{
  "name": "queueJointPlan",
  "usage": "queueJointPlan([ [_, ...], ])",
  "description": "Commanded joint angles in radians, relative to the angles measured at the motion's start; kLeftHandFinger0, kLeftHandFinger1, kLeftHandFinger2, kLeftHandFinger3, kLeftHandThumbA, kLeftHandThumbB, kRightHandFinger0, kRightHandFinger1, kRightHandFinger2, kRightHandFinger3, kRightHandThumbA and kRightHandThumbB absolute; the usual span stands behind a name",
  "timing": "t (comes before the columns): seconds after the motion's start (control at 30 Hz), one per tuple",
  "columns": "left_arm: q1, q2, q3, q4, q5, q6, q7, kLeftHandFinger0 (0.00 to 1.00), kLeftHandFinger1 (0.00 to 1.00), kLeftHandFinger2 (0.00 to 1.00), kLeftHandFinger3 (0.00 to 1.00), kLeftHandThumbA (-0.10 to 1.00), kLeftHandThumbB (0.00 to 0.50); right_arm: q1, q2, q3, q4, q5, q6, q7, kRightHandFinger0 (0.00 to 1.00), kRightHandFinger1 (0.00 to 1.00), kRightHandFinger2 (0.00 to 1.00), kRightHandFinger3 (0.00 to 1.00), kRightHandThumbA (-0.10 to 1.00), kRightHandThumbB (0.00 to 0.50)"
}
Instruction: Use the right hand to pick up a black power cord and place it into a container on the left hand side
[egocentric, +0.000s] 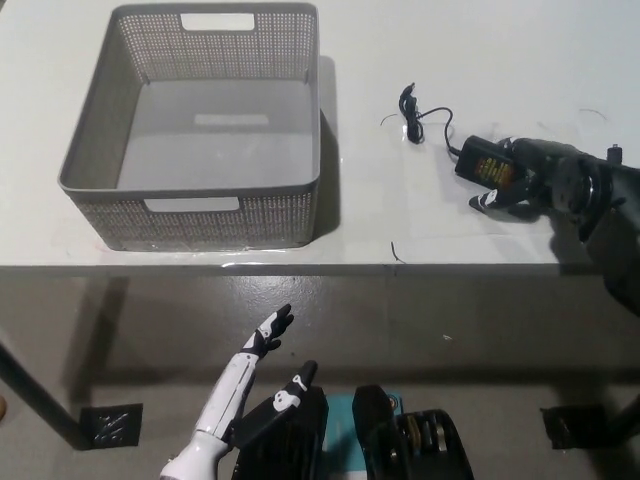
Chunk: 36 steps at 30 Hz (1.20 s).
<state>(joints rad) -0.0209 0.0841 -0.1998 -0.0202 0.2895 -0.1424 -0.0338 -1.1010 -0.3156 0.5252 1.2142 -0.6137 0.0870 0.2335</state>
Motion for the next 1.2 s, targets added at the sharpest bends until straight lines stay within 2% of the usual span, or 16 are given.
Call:
queueJointPlan([
  [0.0,-0.022,0.005,0.006,-0.027,-0.009,-0.013,-0.007,1.0,1.0,1.0,1.0,0.7,0.02,-0.076,0.026,0.02,0.062,-0.02,-0.039,-0.065,1.0,1.0,1.0,1.0,0.8,0.5],
  [0.17,-0.021,0.006,0.005,-0.033,-0.004,-0.009,-0.009,1.0,1.0,1.0,1.0,0.69,0.017,-0.074,0.038,0.028,0.1,-0.021,-0.061,-0.108,1.0,1.0,1.0,1.0,0.79,0.5],
  [0.2,-0.02,0.006,0.005,-0.034,-0.003,-0.008,-0.009,1.0,1.0,1.0,1.0,0.69,0.022,-0.072,0.038,0.025,0.102,-0.019,-0.073,-0.131,1.0,1.0,1.0,1.0,0.72,0.463],
  [0.23,-0.024,0.007,0.006,-0.034,-0.002,-0.004,-0.011,1.0,1.0,1.0,1.0,0.69,0.022,-0.069,0.036,0.011,0.104,-0.007,-0.108,-0.189,1.0,0.99,1.0,1.0,0.53,0.388],
  [0.27,-0.029,0.006,0.007,-0.034,-0.005,0.0,-0.014,1.0,1.0,1.0,1.0,0.7,0.022,-0.058,0.035,-0.015,0.102,0.01,-0.148,-0.292,0.59,0.56,0.55,0.62,0.17,0.163],
  [0.3,-0.033,0.006,0.008,-0.034,-0.008,0.003,-0.016,1.0,1.0,1.0,1.0,0.69,0.017,-0.051,0.034,-0.022,0.101,0.009,-0.163,-0.366,0.06,0.2,0.38,0.46,-0.07,0.229],
  [0.33,-0.034,0.006,0.008,-0.036,-0.01,0.006,-0.018,1.0,1.0,1.0,1.0,0.68,0.011,-0.044,0.034,-0.024,0.1,0.003,-0.176,-0.432,0.01,0.09,0.28,0.35,-0.09,0.203],
  [0.37,-0.034,0.006,0.008,-0.039,-0.009,0.008,-0.02,1.0,1.0,1.0,1.0,0.68,0.01,-0.04,0.035,-0.029,0.1,0.003,-0.189,-0.473,0.0,0.15,0.4,0.43,-0.1,0.201],
  [0.4,-0.034,0.007,0.007,-0.041,-0.006,0.01,-0.02,1.0,1.0,1.0,1.0,0.68,0.002,-0.037,0.033,-0.04,0.096,0.013,-0.205,-0.485,0.0,0.3,0.65,0.67,-0.1,0.183],
  [0.43,-0.035,0.007,0.006,-0.041,-0.004,0.008,-0.019,1.0,1.0,1.0,1.0,0.68,0.0,-0.034,0.031,-0.046,0.094,0.018,-0.22,-0.5,0.0,0.35,0.73,0.76,-0.1,0.175],
  [0.5,-0.037,0.009,0.005,-0.033,-0.005,-0.003,-0.018,1.0,1.0,1.0,1.0,0.68,0.006,-0.031,0.03,-0.055,0.095,0.025,-0.243,-0.521,0.0,0.4,0.8,0.89,-0.1,0.128],
  [0.57,-0.035,0.008,0.006,-0.037,-0.005,0.002,-0.018,1.0,1.0,1.0,1.0,0.68,0.004,-0.027,0.028,-0.058,0.093,0.026,-0.262,-0.544,0.0,0.46,0.88,1.0,-0.1,0.123],
  [0.67,-0.035,0.008,0.007,-0.034,-0.014,0.008,-0.022,1.0,1.0,1.0,1.0,0.69,0.013,-0.024,0.027,-0.063,0.094,0.028,-0.282,-0.572,0.03,0.5,0.91,1.0,-0.1,0.14],
  [0.77,-0.035,0.008,0.006,-0.039,-0.011,0.012,-0.024,1.0,1.0,1.0,1.0,0.69,0.008,-0.025,0.028,-0.063,0.099,0.026,-0.289,-0.587,0.02,0.51,0.94,1.0,-0.1,0.12],
  [0.93,-0.059,0.011,0.01,-0.025,-0.022,0.002,-0.028,1.0,1.0,1.0,1.0,0.67,0.0,-0.044,0.026,-0.075,0.103,0.031,-0.31,-0.612,0.03,0.53,0.96,1.0,-0.1,0.129],
  [1.17,-0.077,0.014,0.014,-0.015,-0.028,-0.008,-0.03,1.0,1.0,1.0,1.0,0.64,0.0,-0.093,0.019,-0.107,0.08,0.04,-0.363,-0.65,0.02,0.55,0.9,1.0,-0.1,0.148],
])
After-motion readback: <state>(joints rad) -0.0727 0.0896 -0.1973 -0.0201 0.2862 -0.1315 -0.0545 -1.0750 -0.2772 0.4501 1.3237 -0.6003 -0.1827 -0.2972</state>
